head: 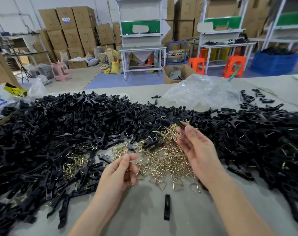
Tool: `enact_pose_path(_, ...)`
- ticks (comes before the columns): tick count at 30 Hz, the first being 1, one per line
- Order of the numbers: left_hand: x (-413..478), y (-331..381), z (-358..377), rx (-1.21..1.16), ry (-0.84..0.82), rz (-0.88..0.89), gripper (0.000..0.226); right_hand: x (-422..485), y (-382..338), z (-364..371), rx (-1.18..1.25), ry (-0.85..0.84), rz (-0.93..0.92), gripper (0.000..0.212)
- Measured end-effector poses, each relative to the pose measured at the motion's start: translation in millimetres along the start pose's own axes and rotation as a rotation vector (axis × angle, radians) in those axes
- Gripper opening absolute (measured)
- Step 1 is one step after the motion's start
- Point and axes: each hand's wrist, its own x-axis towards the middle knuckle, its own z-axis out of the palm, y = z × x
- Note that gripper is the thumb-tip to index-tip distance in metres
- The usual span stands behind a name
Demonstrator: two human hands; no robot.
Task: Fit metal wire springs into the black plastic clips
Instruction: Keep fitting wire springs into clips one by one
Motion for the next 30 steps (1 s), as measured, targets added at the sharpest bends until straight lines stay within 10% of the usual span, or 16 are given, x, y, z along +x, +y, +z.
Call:
enact_pose_path(7,-5.2,4.8,4.8,-0.002,0.094,0.001,0.032,17.6,-71.5,4.5,0.281,0.008,-0.143,0.067)
enact_pose_path(13,-6.2,3.7,-11.2,0.565,0.31,0.253,0.055,-7.7,5.0,24.3,-0.41,-0.055,-0.129,0.034)
enact_pose_path(18,0.3,-2.4,-26.4,1.314,0.466,0.468,0.034,-19.9,64.9,20.4,-1.34,-0.2,-0.495,0.036)
enact_pose_path(21,9.2,-6.5,-33.7,1.549,0.562,0.332,0.051,-16.9,79.2,10.6,-1.72,-0.278,-0.494,0.042)
enact_pose_path(30,17.8,-2.7,-37.9,1.629,0.475,0.308,0.028,-11.2,81.2,5.3,-1.772,-0.311,-0.477,0.032)
